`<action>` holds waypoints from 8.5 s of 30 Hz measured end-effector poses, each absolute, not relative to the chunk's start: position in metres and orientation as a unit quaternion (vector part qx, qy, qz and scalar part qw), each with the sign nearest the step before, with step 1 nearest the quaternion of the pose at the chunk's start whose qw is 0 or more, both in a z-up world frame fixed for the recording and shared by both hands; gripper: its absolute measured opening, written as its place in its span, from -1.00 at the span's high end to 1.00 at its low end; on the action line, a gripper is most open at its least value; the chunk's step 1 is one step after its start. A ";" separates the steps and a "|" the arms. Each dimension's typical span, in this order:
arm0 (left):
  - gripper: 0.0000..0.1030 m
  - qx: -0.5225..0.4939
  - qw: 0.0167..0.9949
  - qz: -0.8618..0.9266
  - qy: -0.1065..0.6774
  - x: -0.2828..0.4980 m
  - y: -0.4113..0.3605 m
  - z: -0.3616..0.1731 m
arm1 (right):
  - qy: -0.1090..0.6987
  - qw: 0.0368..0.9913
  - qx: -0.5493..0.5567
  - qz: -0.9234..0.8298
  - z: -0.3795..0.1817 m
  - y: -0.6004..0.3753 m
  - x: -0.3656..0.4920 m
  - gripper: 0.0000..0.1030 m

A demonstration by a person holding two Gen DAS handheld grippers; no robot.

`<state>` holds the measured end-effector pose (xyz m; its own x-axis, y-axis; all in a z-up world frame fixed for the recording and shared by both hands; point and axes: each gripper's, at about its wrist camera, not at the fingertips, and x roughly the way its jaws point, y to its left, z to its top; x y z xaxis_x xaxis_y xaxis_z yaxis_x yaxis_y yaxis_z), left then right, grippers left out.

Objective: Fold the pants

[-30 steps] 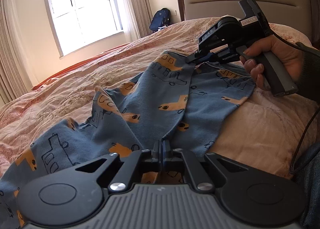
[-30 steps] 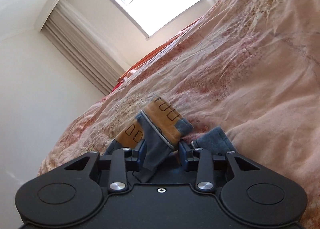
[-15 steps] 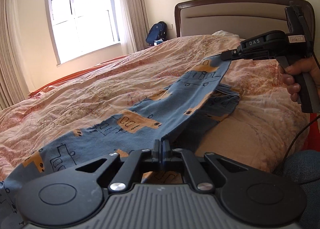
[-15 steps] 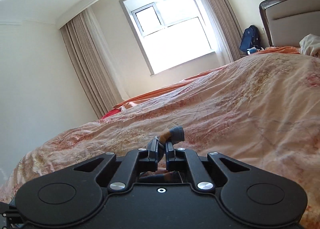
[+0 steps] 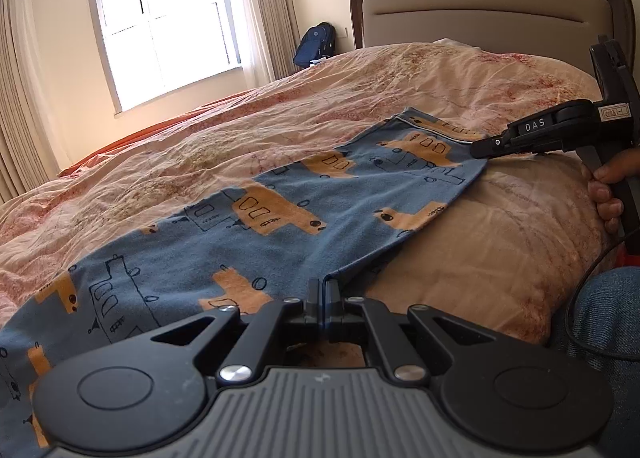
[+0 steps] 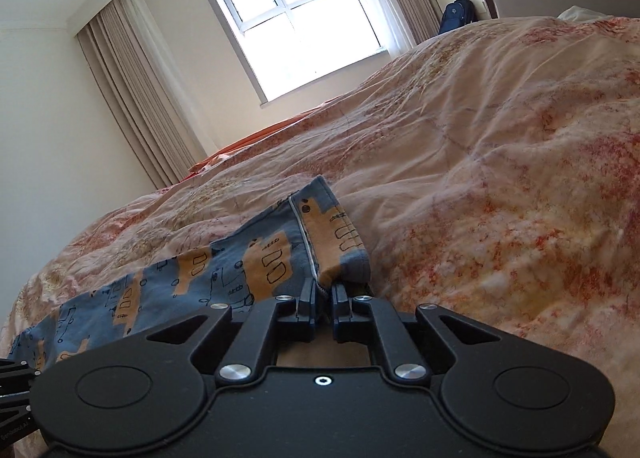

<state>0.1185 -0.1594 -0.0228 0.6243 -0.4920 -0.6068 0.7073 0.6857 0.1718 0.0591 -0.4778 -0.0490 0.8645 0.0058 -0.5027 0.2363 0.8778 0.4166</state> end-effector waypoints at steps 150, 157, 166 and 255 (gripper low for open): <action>-0.98 0.028 0.970 -0.027 0.241 0.147 0.026 -0.058 | 0.285 0.955 -0.040 0.075 -0.026 -0.224 0.256 -0.99; -0.99 0.052 0.962 0.013 0.266 0.136 0.014 -0.049 | 0.321 0.936 0.080 0.117 -0.030 -0.244 0.208 -0.99; -0.99 0.040 0.928 0.070 0.363 0.140 -0.002 -0.014 | 0.293 0.934 0.195 0.060 -0.030 -0.290 0.173 -0.99; -0.99 -0.110 0.808 -0.392 0.426 0.247 -0.261 0.030 | 0.192 0.973 -0.131 0.013 -0.002 -0.341 0.072 0.76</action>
<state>0.2475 -0.2609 0.0302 0.3300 -0.7265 -0.6027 0.5388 0.6692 -0.5117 0.0721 -0.3406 -0.0017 0.9258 -0.0256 -0.3771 -0.0748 0.9655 -0.2493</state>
